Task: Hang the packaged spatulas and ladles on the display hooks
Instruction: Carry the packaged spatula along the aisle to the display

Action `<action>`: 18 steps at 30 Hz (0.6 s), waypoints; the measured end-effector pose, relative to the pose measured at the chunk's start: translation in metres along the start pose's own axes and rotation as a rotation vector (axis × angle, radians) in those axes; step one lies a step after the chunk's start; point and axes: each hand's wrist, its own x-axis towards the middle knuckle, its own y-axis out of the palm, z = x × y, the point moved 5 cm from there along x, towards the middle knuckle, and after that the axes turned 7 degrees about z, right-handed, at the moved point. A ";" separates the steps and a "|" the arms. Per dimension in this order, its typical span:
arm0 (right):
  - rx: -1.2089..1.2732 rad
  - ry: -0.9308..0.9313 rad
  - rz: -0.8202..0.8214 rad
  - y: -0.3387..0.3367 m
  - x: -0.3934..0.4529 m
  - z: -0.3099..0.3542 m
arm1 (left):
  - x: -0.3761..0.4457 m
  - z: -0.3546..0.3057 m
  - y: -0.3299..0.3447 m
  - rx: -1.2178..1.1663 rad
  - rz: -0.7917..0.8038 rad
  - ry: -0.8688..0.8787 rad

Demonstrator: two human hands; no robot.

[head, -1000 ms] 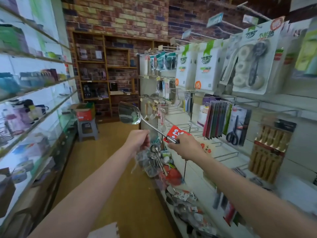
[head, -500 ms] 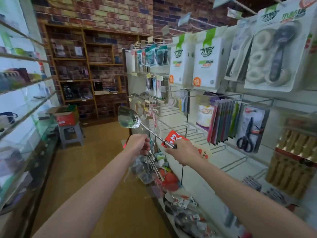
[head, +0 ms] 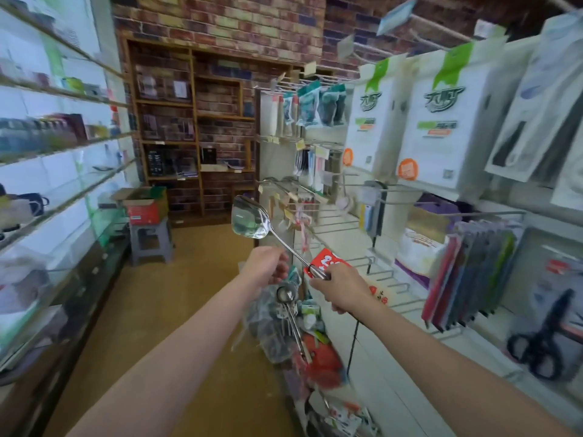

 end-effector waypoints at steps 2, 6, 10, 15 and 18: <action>-0.009 -0.004 0.023 0.007 0.018 0.002 | 0.018 0.009 -0.008 0.009 -0.015 -0.031; -0.030 -0.044 0.024 0.010 0.034 0.011 | 0.033 0.011 -0.020 0.010 -0.020 -0.053; -0.035 -0.063 0.046 0.010 0.078 0.030 | 0.072 0.002 -0.043 0.000 -0.045 -0.028; -0.022 -0.101 0.001 0.006 0.131 0.050 | 0.119 -0.025 -0.069 0.003 -0.048 0.037; 0.003 -0.106 -0.023 0.016 0.160 0.057 | 0.145 -0.026 -0.081 0.026 -0.035 0.032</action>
